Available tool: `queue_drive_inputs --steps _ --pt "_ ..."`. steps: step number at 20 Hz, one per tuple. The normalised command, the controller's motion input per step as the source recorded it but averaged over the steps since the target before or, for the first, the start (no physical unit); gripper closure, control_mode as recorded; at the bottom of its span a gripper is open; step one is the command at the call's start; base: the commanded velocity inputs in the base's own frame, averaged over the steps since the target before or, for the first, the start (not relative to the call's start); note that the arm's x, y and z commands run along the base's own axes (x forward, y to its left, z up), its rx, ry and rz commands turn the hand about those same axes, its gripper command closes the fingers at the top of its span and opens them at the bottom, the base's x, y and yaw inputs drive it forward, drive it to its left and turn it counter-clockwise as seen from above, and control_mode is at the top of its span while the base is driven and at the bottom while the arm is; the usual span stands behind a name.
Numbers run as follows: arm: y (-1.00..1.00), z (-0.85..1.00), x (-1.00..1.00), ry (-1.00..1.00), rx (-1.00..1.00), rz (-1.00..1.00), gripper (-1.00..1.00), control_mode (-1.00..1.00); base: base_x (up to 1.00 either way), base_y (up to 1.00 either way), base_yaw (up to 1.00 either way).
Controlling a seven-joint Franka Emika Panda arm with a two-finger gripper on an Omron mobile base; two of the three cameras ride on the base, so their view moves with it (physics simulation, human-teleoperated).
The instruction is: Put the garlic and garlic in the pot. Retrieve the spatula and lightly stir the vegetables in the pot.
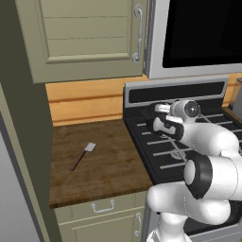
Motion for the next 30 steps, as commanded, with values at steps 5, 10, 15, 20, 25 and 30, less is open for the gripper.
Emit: queue_drive_inputs --steps 5,10,15,20,25,30 --pt "-0.10 -0.32 0.39 0.04 0.00 -0.02 1.00 -1.00 0.00 0.00 0.00" --pt "-0.01 -0.09 0.41 0.08 0.00 0.00 1.00 -1.00 0.00 0.00 0.00" --pt "0.00 -0.09 0.20 0.13 0.02 0.00 -1.00 -1.00 0.00 0.00 0.00" --pt "-0.09 0.02 0.09 0.01 0.00 0.00 -1.00 -1.00 0.00 0.00 0.00" --pt "-0.02 0.36 0.00 0.00 0.00 0.00 -1.00 -1.00 0.00 0.00 0.00" --pt "0.05 0.87 -0.88 -0.07 0.07 0.00 -1.00 -1.00 0.00 0.00 0.00"
